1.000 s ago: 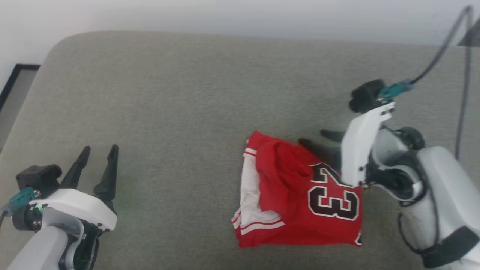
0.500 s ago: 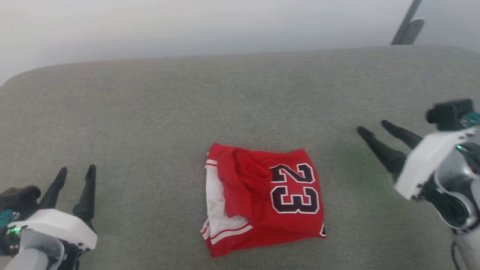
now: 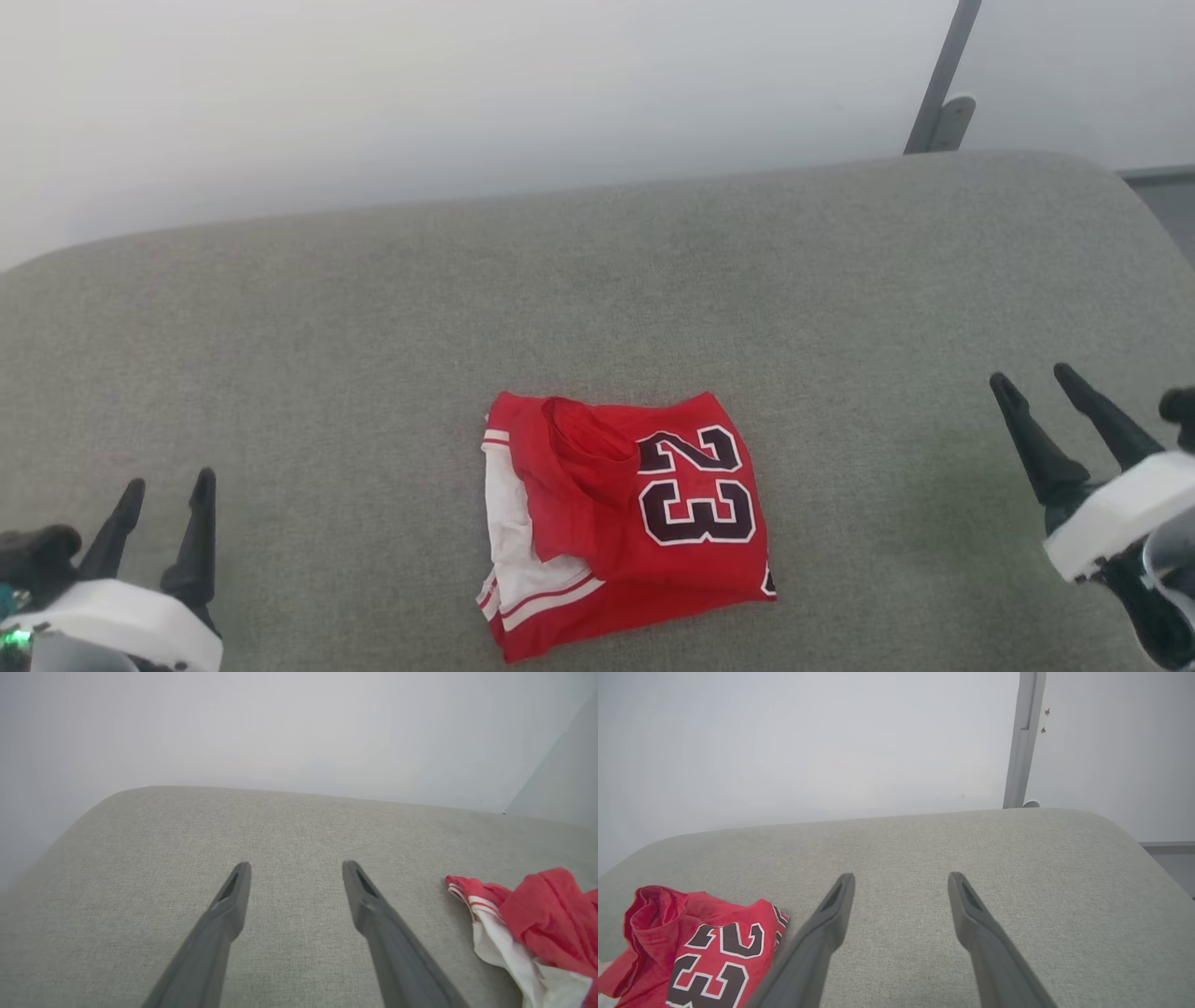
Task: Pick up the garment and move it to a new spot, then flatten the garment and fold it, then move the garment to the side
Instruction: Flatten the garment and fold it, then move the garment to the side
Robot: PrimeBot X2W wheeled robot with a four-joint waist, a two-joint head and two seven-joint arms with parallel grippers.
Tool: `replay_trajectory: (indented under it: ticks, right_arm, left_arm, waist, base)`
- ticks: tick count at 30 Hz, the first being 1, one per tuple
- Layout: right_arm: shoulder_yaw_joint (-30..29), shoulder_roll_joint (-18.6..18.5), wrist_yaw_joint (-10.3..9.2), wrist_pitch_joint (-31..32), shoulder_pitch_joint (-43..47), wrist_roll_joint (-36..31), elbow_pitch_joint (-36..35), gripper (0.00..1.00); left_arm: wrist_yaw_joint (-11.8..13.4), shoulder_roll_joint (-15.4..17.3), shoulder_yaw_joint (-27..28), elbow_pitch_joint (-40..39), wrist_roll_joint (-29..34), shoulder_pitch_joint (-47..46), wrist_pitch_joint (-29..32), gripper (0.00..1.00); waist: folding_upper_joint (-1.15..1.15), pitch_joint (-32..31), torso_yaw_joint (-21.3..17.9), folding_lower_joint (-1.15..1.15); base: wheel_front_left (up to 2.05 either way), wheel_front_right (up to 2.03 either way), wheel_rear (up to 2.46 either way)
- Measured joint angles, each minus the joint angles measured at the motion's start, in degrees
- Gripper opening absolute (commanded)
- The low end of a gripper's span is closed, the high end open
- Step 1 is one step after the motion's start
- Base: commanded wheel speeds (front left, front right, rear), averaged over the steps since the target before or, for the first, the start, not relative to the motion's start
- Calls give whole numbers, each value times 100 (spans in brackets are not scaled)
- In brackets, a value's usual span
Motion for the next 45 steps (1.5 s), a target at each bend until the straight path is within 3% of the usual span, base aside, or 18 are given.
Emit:
replay_trajectory:
  ticks: [11, 26, 35, 45]
  right_arm:
    - [172, -144, 0, -760, 222, 101, 201, 100]
    - [181, -129, 0, -844, 356, 182, 232, 100]
    - [575, -135, 0, -253, 346, 613, -38, 100]
    - [1185, -108, 0, 1276, -121, 1330, -215, 100]
  left_arm:
    - [-189, -207, 493, 48, 205, 446, 1, 100]
    - [-289, -319, 657, 103, 379, 521, 1, 100]
    - [-298, -355, 584, 59, 396, 517, 2, 100]
    - [-298, -505, 419, 54, 437, 333, 26, 100]
  waist:
    - [0, -271, 117, 0]
    - [0, -334, 239, 0]
    - [0, -283, 423, 0]
    - [0, -42, 791, 0]
  base:
    - [0, 0, 0]
    - [0, 0, 0]
    - [0, 0, 0]
    - [0, 0, 0]
